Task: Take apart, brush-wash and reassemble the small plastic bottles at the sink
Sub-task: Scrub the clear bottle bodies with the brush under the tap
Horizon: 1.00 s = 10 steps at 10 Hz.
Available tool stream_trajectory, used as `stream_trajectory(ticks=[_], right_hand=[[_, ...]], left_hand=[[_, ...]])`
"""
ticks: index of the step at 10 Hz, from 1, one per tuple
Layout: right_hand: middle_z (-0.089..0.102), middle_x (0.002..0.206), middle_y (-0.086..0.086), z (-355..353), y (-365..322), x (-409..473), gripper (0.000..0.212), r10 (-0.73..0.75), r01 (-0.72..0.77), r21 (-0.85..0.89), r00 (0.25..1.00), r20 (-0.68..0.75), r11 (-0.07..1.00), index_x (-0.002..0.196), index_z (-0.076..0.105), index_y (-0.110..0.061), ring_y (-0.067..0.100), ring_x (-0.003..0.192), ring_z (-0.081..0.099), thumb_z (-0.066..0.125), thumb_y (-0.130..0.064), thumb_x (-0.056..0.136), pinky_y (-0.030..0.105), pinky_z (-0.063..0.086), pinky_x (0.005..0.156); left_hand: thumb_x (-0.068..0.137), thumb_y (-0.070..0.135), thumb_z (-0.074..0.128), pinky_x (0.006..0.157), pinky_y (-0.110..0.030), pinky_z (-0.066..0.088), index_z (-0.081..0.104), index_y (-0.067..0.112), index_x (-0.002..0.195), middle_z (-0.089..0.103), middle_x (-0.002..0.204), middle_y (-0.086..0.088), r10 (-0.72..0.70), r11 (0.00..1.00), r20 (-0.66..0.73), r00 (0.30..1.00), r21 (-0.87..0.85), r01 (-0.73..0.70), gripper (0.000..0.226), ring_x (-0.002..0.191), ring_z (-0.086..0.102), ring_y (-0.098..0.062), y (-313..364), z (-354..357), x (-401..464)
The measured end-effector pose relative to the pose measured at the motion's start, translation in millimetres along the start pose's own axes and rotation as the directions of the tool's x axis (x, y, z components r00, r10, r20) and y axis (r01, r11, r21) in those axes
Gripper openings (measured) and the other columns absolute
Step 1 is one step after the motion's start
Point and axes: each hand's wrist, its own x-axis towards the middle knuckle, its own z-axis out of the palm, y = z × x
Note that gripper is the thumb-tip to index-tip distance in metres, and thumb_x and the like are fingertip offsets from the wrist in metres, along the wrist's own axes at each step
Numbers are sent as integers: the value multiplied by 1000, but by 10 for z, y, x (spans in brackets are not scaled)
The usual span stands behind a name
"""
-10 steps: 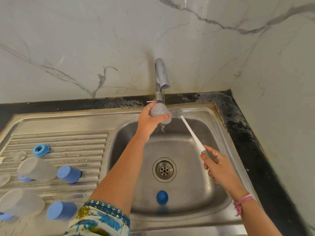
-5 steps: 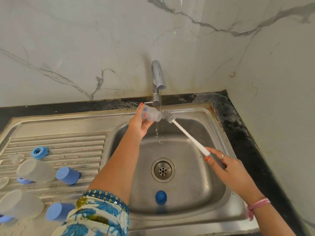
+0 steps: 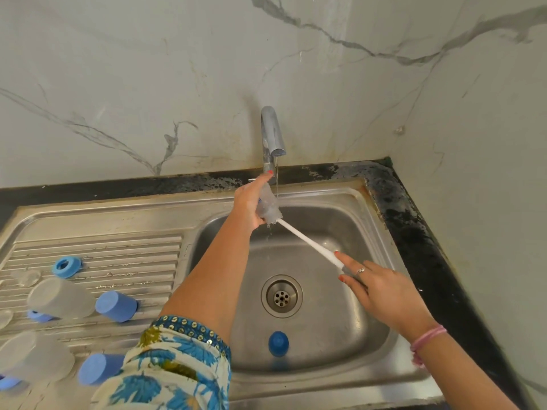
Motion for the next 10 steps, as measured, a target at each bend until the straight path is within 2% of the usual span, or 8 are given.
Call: stream_trajectory(ticks=[2,4,5,6,7,8,9,10], right_hand=[[49,60,-2,-36,-267,64,35,233,-508,830,857,459,231,130,57,-28,6,40,36,57,-28,95,19,30,35],[39,59,-1,-79,-418,55,38,-243,-610,449,730,639,-653,125,62,-16,4,33,31,51,-37,96,14,20,30],[45,62,2,-201,-426,123,31,140,-622,771,759,636,-136,122,60,-24,8,38,35,52,-38,96,18,27,32],[59,74,-5,-137,-280,130,41,231,-291,236,941,248,927,141,43,-39,10,58,55,43,-42,100,24,49,54],[53,66,-5,-136,-374,182,39,164,-327,567,933,319,756,137,49,-34,7,49,48,49,-37,99,22,44,45],[43,57,-1,-268,-434,260,21,0,-634,709,746,666,-308,107,65,-20,5,33,32,54,-32,94,14,23,30],[40,56,-1,-280,-392,294,31,-190,-652,473,684,704,-592,113,62,-12,2,30,32,52,-35,94,12,17,31],[50,63,1,-291,-375,330,38,100,-615,784,778,621,-84,128,55,-22,7,38,38,57,-35,92,20,31,33]], left_hand=[[84,29,71,73,-36,53,59,12,96,58,84,-5,-23,969,182,983,-238,66,24,66,59,-16,-251,95,-71],[90,50,58,79,-31,52,57,14,107,63,86,-6,84,969,268,960,-245,-16,40,81,61,-17,-125,144,-66],[92,42,60,82,-37,55,55,14,117,65,112,-12,39,997,162,986,60,-50,38,96,64,-23,-15,43,8],[87,35,64,83,-49,55,53,14,114,60,117,-15,-15,987,146,989,159,-9,36,102,64,-30,67,10,-24],[77,30,78,72,-42,55,60,10,95,61,91,-10,-23,999,19,1000,36,22,33,78,63,-27,-14,65,-38],[84,25,69,61,-30,51,57,11,80,57,77,-6,52,897,79,996,-442,-12,19,61,57,-17,-179,101,18],[90,40,60,65,-26,53,58,12,91,61,81,-6,92,873,97,991,-486,-33,29,70,60,-15,-236,114,36],[88,58,55,67,-32,52,61,14,108,66,104,-7,-24,992,-4,1000,-121,23,48,89,63,-18,-202,104,65]])
